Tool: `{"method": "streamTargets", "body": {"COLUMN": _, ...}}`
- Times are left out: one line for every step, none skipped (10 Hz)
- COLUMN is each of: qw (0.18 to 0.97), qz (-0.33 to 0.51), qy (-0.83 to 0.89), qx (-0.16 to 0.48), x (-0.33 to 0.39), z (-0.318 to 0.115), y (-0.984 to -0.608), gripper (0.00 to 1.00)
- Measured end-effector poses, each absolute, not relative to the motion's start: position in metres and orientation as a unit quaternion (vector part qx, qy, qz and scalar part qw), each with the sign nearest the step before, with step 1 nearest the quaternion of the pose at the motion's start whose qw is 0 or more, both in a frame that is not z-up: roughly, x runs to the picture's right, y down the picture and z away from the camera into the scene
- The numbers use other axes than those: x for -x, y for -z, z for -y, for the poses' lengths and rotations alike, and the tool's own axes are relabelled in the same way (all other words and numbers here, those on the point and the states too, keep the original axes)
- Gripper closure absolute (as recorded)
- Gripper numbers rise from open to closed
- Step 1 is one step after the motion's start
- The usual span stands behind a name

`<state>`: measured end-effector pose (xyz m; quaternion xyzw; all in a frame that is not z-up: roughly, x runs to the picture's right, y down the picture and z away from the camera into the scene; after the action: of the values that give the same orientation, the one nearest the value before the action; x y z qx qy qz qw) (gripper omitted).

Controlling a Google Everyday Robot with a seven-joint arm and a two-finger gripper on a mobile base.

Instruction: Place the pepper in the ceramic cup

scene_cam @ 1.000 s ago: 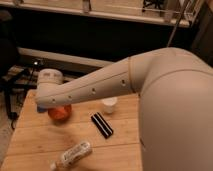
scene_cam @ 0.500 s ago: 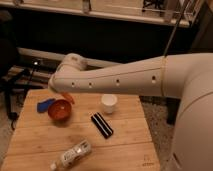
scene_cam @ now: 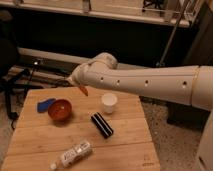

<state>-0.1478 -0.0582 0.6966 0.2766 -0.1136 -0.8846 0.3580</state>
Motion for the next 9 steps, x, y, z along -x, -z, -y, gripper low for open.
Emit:
{"method": "streamTargets", "body": {"qw": 0.370, "qz": 0.112, "qy": 0.884, "qx": -0.262, "x": 0.125, "z": 0.055, "y": -0.705, "gripper": 0.90}}
{"method": "streamTargets", "body": {"qw": 0.375, "qz": 0.111, "qy": 0.884, "qx": -0.255, "x": 0.115, "z": 0.054, "y": -0.708, "gripper": 0.90}}
{"method": "streamTargets", "body": {"qw": 0.374, "qz": 0.112, "qy": 0.884, "qx": -0.257, "x": 0.119, "z": 0.054, "y": -0.707, "gripper": 0.90}}
{"method": "streamTargets", "body": {"qw": 0.374, "qz": 0.113, "qy": 0.884, "qx": -0.257, "x": 0.119, "z": 0.053, "y": -0.707, "gripper": 0.90}}
{"method": "streamTargets", "body": {"qw": 0.375, "qz": 0.112, "qy": 0.884, "qx": -0.256, "x": 0.117, "z": 0.054, "y": -0.708, "gripper": 0.90}}
{"method": "streamTargets", "body": {"qw": 0.376, "qz": 0.111, "qy": 0.884, "qx": -0.256, "x": 0.117, "z": 0.054, "y": -0.708, "gripper": 0.90}}
{"method": "streamTargets", "body": {"qw": 0.373, "qz": 0.113, "qy": 0.884, "qx": -0.257, "x": 0.120, "z": 0.053, "y": -0.708, "gripper": 0.90}}
{"method": "streamTargets", "body": {"qw": 0.376, "qz": 0.112, "qy": 0.883, "qx": -0.258, "x": 0.120, "z": 0.053, "y": -0.710, "gripper": 0.90}}
{"method": "streamTargets", "body": {"qw": 0.382, "qz": 0.106, "qy": 0.880, "qx": -0.260, "x": 0.117, "z": 0.059, "y": -0.717, "gripper": 0.90}}
